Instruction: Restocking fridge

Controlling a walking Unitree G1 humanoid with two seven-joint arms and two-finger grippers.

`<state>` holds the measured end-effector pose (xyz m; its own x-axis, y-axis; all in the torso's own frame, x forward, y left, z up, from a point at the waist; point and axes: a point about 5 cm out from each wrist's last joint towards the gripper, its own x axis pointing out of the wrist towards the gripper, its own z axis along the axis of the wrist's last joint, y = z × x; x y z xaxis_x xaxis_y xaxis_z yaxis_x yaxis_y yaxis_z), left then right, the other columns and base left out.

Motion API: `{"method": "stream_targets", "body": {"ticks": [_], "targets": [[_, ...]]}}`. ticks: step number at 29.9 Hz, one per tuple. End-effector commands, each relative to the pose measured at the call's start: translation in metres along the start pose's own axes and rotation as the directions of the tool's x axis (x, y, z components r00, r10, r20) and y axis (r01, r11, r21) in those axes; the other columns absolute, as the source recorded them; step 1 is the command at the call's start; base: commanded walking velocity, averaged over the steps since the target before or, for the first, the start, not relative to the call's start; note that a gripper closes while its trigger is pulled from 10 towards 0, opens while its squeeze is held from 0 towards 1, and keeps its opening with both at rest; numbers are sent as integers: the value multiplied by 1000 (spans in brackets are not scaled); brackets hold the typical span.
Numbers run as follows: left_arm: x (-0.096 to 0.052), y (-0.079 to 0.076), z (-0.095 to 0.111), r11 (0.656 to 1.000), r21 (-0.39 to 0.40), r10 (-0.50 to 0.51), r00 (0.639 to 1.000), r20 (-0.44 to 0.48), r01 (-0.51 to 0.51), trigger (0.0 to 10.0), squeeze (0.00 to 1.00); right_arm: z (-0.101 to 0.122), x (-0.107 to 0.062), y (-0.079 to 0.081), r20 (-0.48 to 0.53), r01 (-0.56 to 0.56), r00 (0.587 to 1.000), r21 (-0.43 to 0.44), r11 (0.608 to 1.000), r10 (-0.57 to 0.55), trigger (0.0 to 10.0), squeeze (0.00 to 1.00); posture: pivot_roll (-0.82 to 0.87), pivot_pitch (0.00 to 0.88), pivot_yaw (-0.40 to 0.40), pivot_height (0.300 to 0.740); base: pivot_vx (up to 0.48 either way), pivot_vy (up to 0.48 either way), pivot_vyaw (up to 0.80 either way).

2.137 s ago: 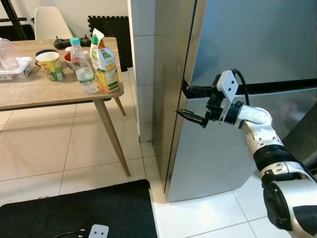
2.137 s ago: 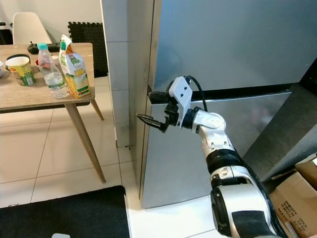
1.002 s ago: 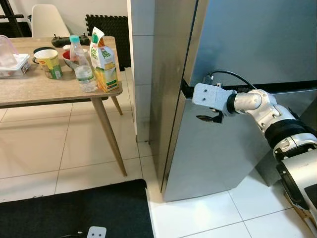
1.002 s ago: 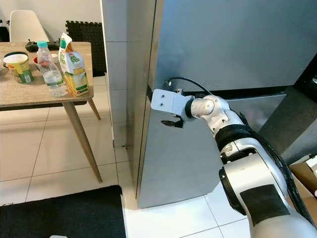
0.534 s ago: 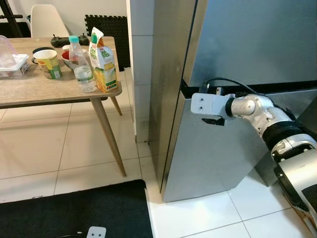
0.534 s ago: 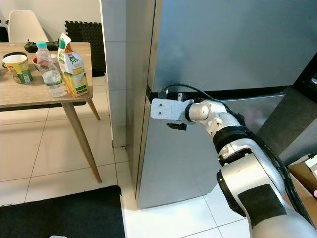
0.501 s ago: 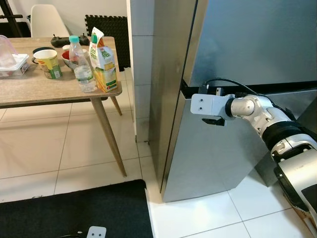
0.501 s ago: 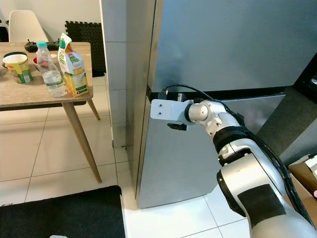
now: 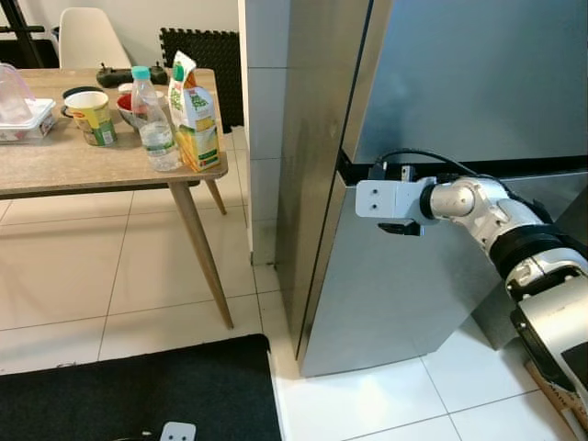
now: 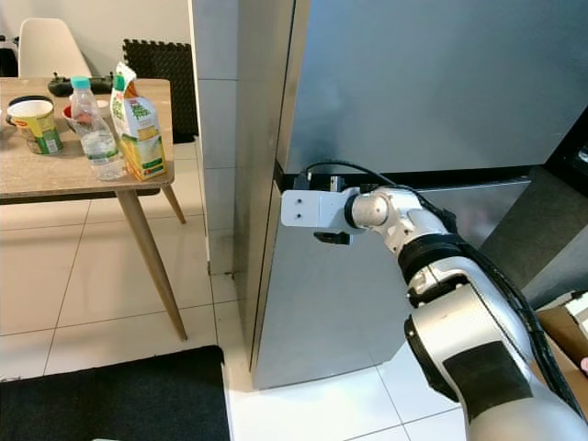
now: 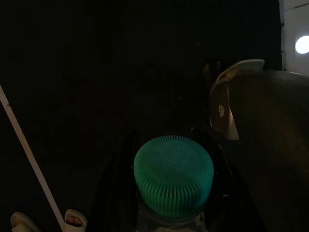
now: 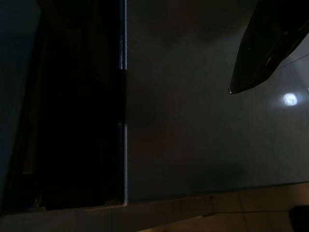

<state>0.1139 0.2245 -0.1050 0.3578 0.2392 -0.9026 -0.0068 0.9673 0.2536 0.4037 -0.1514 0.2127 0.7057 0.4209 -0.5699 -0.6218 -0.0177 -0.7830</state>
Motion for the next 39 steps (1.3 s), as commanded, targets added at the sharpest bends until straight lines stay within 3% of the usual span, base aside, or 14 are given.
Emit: {"method": "stream_targets", "body": {"ticks": [1, 15, 30, 32, 33, 34, 35, 37, 38, 39], "targets": [[-1, -9, -3, 1000, 15, -27, 1000, -14, 27, 10000, 0, -8, 3, 23, -8, -167, 986, -5, 986, 167, 10000, 0, -27, 0, -117, 740, 0, 0, 0], [-1, -9, -3, 1000, 14, -28, 999, -16, 28, 10000, 0, -13, -3, 28, 15, -278, 960, -8, 960, 278, 10000, 0, -32, 0, -114, 740, 0, 0, 0], [-1, -8, -4, 1000, 15, -25, 1000, -17, 25, 10000, 0, -14, -18, 20, 82, -362, 929, 3, 932, 361, 10000, 0, -29, 0, -110, 740, 0, 0, 0], [-1, -8, -4, 1000, 15, -24, 1000, -16, 25, 10000, 0, -8, -25, 15, 175, -405, 901, 9, 914, 397, 10000, 0, -27, 0, -110, 740, 0, 0, 0], [-1, -8, -4, 1000, 14, -24, 1000, -17, 24, 10000, 0, 2, -32, 8, 281, -428, 869, 10, 904, 408, 10000, 0, -27, 0, -110, 740, 0, 0, 0], [-1, -8, -4, 1000, 14, -24, 1000, -17, 24, 10000, 0, 2, -32, 8, 281, -428, 869, 10, 904, 408, 10000, 0, -27, 0, -110, 740, 0, 0, 0], [-1, -8, -4, 1000, 13, -24, 1000, -17, 24, 10000, 0, 8, -36, 4, 353, -443, 839, 2, 897, 413, 10000, 0, -27, 0, -110, 740, 0, 0, 0], [-1, -8, -4, 1000, 13, -24, 1000, -17, 24, 10000, 0, 8, -36, 4, 353, -443, 839, 2, 897, 413, 10000, 0, -27, 0, -110, 740, 0, 0, 0], [-1, -8, -5, 1000, 13, -24, 1000, -19, 25, 10000, 0, 22, -49, -7, 498, -441, 778, -5, 898, 384, 10000, 0, -26, 0, -111, 740, 0, 0, 0], [-1, -8, -5, 1000, 13, -24, 1000, -19, 25, 10000, 0, 22, -49, -7, 498, -441, 778, -5, 898, 384, 10000, 0, -26, 0, -111, 740, 0, 0, 0]]}}
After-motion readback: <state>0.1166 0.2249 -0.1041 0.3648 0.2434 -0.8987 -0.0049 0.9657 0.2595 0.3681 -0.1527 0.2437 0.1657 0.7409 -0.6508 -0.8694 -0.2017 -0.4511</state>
